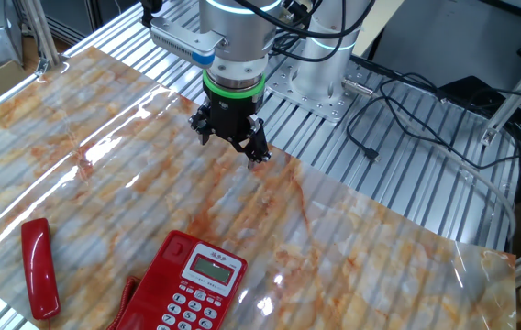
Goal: Place the handset of the telephone on the corresponding phone cradle
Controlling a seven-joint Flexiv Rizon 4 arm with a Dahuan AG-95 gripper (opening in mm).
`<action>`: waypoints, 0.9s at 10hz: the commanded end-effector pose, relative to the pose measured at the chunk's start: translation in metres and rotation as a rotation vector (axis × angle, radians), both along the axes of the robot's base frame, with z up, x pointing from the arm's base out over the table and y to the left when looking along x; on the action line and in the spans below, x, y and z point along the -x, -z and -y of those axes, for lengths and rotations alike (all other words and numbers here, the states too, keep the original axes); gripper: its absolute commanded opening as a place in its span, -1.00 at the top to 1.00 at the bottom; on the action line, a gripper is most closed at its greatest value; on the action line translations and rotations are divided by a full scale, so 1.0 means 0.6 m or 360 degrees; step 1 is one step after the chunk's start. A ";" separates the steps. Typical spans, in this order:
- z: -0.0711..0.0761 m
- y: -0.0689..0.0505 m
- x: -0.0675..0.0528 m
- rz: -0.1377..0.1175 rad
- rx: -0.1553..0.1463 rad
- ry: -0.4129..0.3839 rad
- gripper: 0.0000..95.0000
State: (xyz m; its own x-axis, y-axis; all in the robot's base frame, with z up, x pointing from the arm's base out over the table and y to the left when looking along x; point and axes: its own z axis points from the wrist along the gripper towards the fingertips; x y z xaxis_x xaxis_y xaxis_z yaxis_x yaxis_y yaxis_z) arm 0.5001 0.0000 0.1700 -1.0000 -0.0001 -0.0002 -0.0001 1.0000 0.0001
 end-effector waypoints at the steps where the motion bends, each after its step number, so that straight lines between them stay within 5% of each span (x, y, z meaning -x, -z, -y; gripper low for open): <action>1: 0.000 0.000 0.000 0.0000 0.0000 0.0000 -1.00; 2: 0.000 0.000 0.000 0.0065 -0.0032 0.0682 1.00; 9: -0.001 0.004 0.009 0.0059 -0.0036 0.0577 1.00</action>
